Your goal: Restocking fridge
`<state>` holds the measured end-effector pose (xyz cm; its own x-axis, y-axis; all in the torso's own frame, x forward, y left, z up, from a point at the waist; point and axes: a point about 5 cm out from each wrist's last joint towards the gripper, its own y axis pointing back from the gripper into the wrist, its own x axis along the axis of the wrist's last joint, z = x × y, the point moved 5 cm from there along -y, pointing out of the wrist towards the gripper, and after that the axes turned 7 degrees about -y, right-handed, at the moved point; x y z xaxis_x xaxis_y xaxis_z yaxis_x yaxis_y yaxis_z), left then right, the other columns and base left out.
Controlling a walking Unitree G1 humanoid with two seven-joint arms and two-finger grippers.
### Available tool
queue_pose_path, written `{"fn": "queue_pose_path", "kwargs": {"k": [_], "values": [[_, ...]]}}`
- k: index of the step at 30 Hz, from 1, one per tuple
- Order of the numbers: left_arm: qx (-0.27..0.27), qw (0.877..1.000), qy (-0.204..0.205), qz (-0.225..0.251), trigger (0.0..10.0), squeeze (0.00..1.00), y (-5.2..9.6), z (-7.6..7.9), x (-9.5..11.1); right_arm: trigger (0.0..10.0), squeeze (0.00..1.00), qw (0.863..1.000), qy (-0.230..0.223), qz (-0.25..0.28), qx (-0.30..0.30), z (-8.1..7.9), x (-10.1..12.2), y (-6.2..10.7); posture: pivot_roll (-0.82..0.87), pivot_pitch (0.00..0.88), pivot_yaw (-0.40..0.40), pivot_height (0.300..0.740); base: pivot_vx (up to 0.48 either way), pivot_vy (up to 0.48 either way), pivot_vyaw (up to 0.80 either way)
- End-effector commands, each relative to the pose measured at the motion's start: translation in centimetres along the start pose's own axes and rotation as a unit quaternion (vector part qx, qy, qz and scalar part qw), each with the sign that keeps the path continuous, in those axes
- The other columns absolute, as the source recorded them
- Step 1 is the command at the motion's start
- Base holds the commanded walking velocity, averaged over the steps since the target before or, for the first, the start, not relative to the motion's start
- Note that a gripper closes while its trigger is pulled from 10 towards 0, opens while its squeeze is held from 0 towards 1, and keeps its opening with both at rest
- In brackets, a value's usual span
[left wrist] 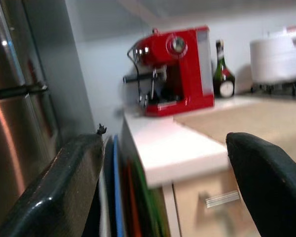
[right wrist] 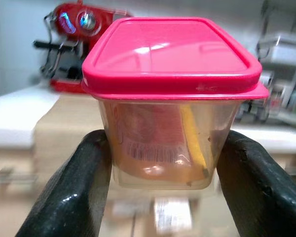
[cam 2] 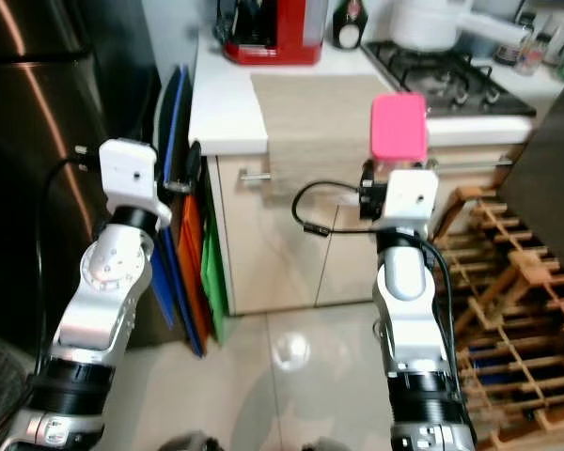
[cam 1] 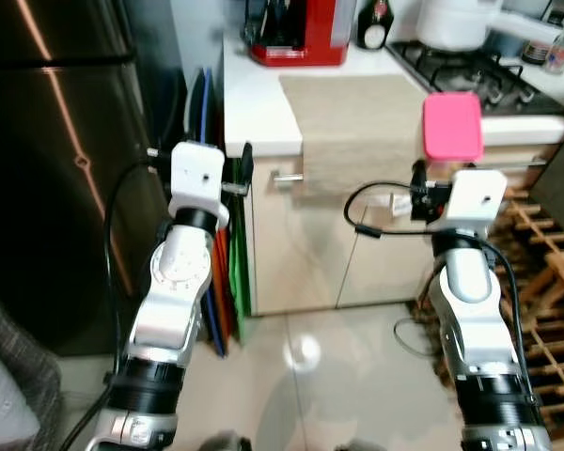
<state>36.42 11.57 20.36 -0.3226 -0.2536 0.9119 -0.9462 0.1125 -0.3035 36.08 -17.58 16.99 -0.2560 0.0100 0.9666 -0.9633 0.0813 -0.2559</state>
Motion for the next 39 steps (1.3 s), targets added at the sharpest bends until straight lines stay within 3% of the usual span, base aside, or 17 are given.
{"fn": "queue_pose_path", "kwargs": {"k": [1,11,14,39], "values": [[-0.008,1.0,-0.002,-0.004,10.0,0.0,0.0,0.3,-0.1,10.0,0.0,1.0,-0.003,-0.001,-0.002,0.2,0.2,-0.1,-0.02,0.0,0.032,0.74,-0.304,0.0,0.0],[-0.031,0.999,0.012,0.001,10.0,0.0,0.3,0.9,-0.1,10.0,0.0,1.0,0.002,-0.021,0.009,0.1,-0.9,0.2,-0.02,0.0,0.033,0.74,-0.117,0.0,0.0],[-0.038,0.999,-0.005,0.004,10.0,0.0,0.4,1.1,-0.1,10.0,0.0,0.999,0.016,-0.028,0.02,-0.2,-1.3,0.4,-0.02,0.0,0.036,0.74,0.0,-0.48,0.0],[-0.054,0.999,-0.004,0.006,10.0,0.0,0.4,1.7,-0.1,10.0,0.0,0.999,0.016,-0.047,0.021,0.0,-2.2,0.5,-0.02,0.0,0.036,0.74,0.0,-0.48,0.0]]}}
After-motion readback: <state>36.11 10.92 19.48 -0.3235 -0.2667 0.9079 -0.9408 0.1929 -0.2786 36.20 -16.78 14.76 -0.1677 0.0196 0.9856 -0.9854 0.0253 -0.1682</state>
